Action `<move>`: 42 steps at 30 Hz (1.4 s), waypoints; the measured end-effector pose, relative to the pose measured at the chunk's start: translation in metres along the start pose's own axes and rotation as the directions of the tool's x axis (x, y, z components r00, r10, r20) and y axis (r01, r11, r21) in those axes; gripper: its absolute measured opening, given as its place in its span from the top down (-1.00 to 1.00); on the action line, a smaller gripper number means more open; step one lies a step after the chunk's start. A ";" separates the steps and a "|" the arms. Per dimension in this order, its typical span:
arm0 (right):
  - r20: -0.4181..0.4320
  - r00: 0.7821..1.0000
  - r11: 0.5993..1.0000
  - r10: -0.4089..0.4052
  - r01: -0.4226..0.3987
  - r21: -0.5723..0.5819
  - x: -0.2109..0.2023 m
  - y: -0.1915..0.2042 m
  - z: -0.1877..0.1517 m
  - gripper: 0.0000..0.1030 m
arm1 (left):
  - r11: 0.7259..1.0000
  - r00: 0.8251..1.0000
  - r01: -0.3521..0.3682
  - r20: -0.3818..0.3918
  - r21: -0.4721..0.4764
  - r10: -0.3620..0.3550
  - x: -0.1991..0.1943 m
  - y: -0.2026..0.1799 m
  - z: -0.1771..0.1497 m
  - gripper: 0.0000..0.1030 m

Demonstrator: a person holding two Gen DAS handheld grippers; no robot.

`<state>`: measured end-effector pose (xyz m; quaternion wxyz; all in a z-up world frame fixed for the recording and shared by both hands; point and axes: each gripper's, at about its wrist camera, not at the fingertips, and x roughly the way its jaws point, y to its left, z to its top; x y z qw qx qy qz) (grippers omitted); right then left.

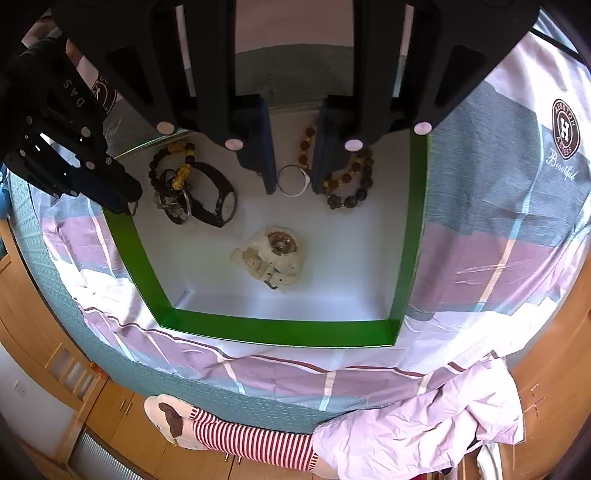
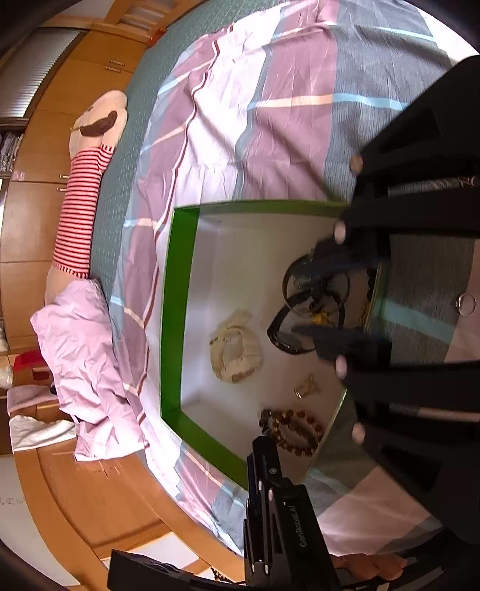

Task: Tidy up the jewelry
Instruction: 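Lower both rings into the green box and open both tools, then grasp the rhinestone ring with the left tool while the right tool grasps the last silver ring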

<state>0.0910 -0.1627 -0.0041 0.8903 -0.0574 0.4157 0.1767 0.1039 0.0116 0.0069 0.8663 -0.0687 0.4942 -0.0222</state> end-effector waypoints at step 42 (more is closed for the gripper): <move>-0.330 0.944 0.992 -0.002 -0.040 -0.121 0.011 0.011 -0.100 0.62 | 0.977 0.976 -0.021 -0.206 0.212 0.066 0.058 -0.055 -0.066 0.35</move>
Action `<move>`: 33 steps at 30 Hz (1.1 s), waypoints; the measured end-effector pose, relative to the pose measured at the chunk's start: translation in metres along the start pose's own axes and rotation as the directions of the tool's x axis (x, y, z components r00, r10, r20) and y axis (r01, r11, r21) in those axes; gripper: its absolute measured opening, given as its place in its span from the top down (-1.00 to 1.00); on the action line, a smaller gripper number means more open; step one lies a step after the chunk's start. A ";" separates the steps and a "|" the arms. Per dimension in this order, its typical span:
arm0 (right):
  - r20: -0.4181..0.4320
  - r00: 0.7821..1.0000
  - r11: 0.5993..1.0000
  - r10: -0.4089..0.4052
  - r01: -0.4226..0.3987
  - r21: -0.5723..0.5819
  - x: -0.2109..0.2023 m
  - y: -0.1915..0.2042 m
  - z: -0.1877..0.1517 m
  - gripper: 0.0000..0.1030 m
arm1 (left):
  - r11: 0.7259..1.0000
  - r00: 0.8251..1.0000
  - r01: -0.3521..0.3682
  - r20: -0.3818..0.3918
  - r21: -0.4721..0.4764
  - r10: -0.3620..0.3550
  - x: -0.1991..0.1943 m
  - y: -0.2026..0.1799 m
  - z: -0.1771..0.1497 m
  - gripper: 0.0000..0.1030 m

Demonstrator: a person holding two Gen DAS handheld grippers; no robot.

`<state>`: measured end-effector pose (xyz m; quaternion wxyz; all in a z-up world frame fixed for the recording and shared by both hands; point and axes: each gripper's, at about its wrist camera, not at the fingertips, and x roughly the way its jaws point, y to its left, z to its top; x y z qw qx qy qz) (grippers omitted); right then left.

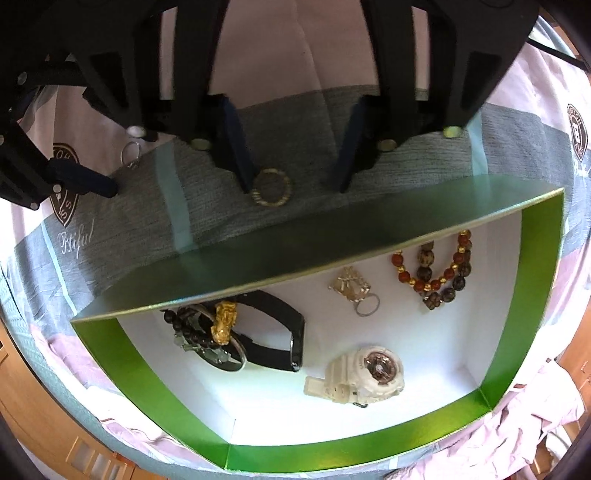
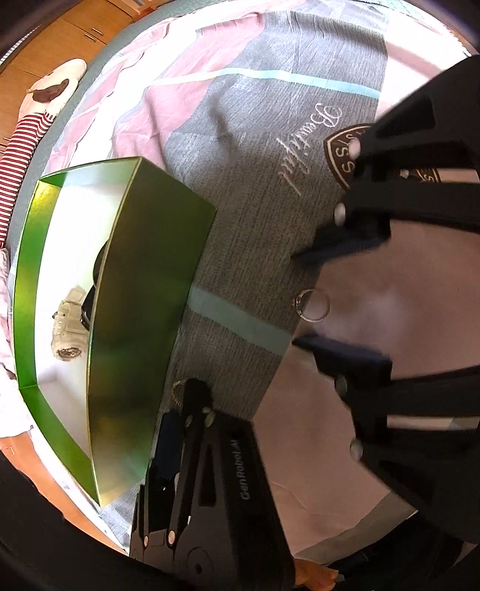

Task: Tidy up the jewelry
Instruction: 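Grasp the rhinestone ring with the left tool while the right tool grasps the last silver ring, then lift the rhinestone ring with the left tool while the right tool lifts its ring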

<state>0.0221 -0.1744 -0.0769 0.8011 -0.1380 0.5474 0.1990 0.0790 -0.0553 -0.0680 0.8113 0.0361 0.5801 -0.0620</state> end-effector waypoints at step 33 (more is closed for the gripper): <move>0.026 0.999 0.998 0.040 -0.039 -0.048 -0.011 0.027 0.011 0.27 | 0.986 0.992 0.116 -0.032 -0.119 -0.120 -0.043 0.081 -0.040 0.08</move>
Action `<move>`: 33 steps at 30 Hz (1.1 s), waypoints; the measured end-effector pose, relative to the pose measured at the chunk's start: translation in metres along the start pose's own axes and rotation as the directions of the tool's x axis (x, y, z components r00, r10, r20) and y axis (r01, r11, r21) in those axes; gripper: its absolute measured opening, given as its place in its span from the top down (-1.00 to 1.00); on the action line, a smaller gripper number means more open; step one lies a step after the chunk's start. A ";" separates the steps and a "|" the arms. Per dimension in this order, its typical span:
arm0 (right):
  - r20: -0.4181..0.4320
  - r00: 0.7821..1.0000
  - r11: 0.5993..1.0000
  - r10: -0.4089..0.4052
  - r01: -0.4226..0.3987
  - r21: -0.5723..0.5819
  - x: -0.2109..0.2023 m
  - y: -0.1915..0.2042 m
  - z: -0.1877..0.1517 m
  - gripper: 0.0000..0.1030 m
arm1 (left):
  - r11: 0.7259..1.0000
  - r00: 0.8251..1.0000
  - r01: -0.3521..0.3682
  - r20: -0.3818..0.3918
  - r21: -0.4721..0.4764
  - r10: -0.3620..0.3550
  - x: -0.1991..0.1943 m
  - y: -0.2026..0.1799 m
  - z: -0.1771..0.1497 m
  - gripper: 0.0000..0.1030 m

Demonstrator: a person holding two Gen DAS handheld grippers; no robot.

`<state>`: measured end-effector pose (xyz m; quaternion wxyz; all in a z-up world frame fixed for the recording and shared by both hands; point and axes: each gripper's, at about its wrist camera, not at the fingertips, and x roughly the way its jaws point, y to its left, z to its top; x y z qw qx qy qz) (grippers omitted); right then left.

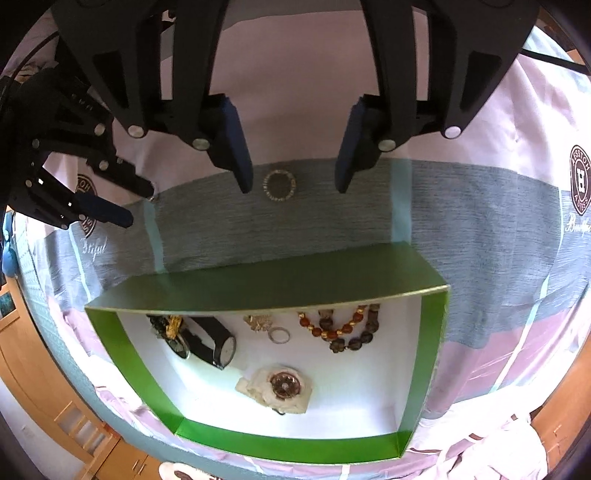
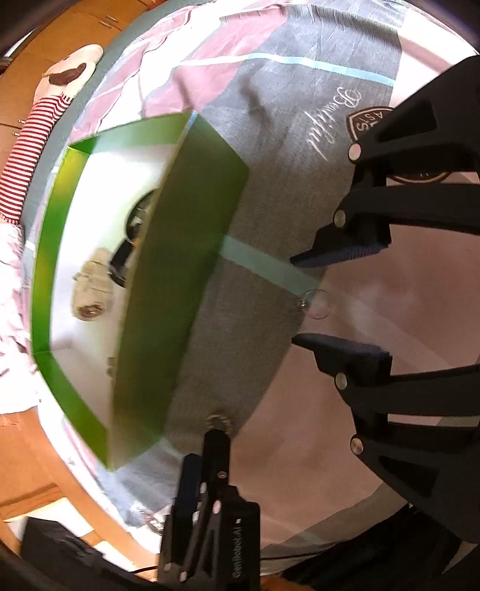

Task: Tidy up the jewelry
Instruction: 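Lift the rhinestone ring with the left tool while the right tool lifts its ring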

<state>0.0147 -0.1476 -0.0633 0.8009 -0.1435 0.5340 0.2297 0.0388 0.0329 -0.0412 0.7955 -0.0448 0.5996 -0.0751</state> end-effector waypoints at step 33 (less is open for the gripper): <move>-0.015 1.000 0.999 0.001 -0.002 -0.046 0.013 0.011 0.002 0.64 | 0.993 0.996 -0.078 -0.033 0.084 0.081 0.035 -0.041 -0.004 0.37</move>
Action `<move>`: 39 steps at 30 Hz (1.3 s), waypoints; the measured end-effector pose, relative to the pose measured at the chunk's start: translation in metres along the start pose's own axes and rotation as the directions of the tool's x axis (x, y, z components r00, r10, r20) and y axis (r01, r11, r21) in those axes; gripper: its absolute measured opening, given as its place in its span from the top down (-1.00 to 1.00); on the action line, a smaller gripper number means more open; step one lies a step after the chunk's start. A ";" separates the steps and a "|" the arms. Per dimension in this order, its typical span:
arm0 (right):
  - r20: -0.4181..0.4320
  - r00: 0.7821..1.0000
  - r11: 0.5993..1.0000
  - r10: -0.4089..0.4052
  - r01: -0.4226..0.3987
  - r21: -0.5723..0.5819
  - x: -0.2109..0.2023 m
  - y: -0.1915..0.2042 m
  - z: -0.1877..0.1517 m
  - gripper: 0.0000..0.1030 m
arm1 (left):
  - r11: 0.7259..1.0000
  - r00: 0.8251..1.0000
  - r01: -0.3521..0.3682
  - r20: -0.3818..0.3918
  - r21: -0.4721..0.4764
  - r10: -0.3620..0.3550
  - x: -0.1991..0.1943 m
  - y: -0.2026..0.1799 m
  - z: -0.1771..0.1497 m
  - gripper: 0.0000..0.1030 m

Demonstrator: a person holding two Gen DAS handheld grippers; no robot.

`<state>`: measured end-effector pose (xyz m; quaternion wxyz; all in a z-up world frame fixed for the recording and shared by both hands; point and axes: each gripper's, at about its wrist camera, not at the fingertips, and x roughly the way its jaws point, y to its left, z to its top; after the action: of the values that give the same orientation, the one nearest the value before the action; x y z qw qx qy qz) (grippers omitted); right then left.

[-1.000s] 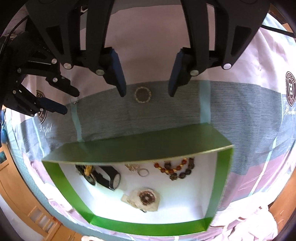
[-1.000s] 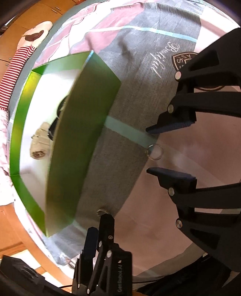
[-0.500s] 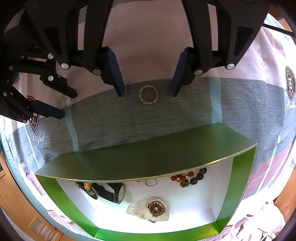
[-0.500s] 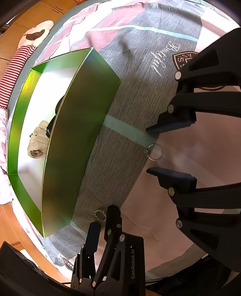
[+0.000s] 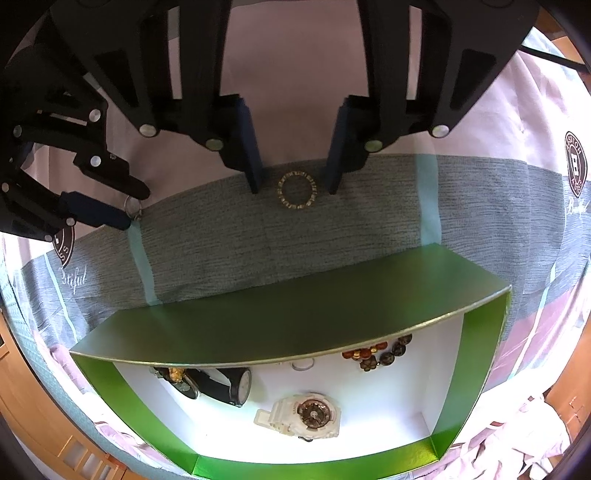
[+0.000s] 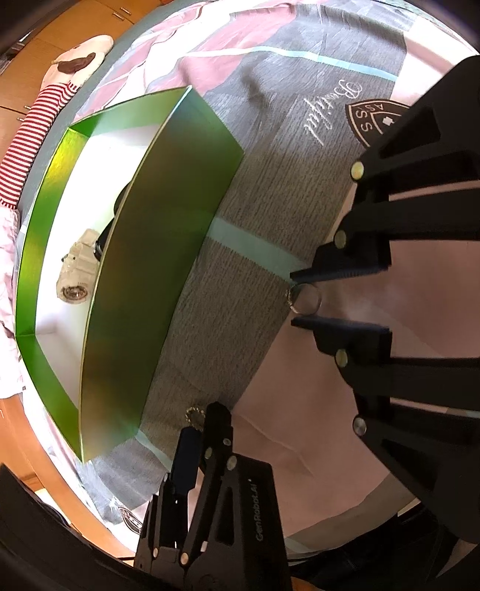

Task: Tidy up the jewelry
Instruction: 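Lift the rhinestone ring with the left tool while the right tool lifts its ring, then lower both rings into the green box and open both tools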

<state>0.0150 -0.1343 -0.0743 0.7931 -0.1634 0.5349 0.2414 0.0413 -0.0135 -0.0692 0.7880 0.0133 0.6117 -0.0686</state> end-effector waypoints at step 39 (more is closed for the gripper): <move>0.326 0.944 0.986 -0.046 -0.009 0.165 -0.049 -0.051 0.085 0.64 | 0.989 0.926 -0.047 0.367 -0.137 0.095 -0.081 0.037 0.070 0.59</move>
<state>0.0934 -0.1426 0.0035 0.8842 -0.0601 0.4115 0.2129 0.0941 0.0232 0.0244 0.8909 -0.0273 0.4535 -0.0028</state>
